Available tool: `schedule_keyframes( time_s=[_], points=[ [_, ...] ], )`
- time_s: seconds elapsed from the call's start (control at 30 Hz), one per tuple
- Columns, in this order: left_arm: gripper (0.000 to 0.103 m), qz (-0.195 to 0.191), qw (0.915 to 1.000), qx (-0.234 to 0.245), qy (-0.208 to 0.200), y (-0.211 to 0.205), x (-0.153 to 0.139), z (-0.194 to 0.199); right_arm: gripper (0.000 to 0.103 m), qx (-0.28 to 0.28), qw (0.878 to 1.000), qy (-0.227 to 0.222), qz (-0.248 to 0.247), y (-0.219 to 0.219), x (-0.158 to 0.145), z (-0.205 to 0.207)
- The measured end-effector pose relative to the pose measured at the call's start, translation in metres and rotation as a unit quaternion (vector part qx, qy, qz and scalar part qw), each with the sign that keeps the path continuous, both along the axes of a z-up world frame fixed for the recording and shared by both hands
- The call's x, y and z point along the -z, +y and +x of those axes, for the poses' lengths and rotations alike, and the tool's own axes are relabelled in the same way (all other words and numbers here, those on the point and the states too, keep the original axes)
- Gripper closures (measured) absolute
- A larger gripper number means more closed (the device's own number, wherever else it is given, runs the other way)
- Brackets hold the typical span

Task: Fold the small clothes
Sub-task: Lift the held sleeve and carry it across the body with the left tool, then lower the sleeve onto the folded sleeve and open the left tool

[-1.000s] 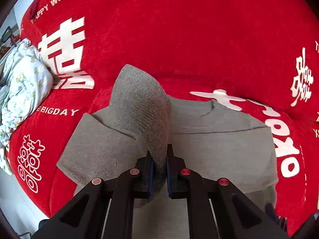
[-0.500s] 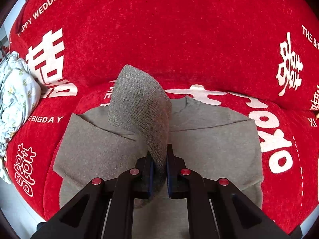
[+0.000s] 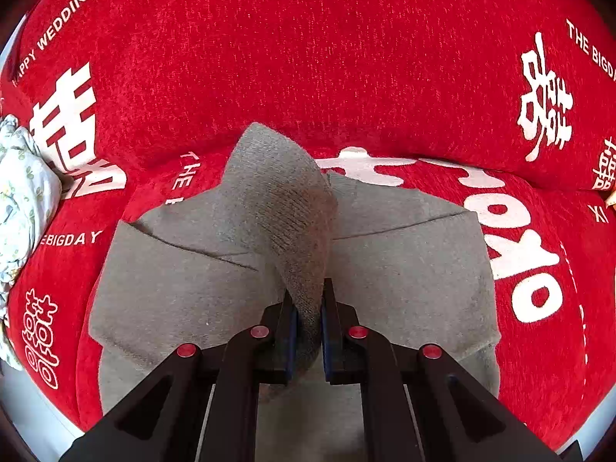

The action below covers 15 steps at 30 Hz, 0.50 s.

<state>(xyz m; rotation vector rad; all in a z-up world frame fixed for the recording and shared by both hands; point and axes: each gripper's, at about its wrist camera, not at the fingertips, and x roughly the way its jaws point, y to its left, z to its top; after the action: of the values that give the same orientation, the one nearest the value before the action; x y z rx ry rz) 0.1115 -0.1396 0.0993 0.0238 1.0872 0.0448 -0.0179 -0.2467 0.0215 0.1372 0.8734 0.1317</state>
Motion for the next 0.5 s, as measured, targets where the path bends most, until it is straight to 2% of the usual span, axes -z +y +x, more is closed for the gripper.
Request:
schedule_keyframes(
  time_s=[0.17, 0.5],
  points=[
    [0.092, -0.013, 0.9998, 0.015, 0.001, -0.007, 0.001, 0.002, 0.008, -0.001, 1.0, -0.002, 0.004, -0.001, 0.0, 0.0],
    [0.092, -0.008, 0.9989, 0.044, 0.01, -0.026, 0.01, 0.007, 0.008, -0.002, 1.0, -0.006, 0.012, -0.003, -0.001, -0.001]
  ],
)
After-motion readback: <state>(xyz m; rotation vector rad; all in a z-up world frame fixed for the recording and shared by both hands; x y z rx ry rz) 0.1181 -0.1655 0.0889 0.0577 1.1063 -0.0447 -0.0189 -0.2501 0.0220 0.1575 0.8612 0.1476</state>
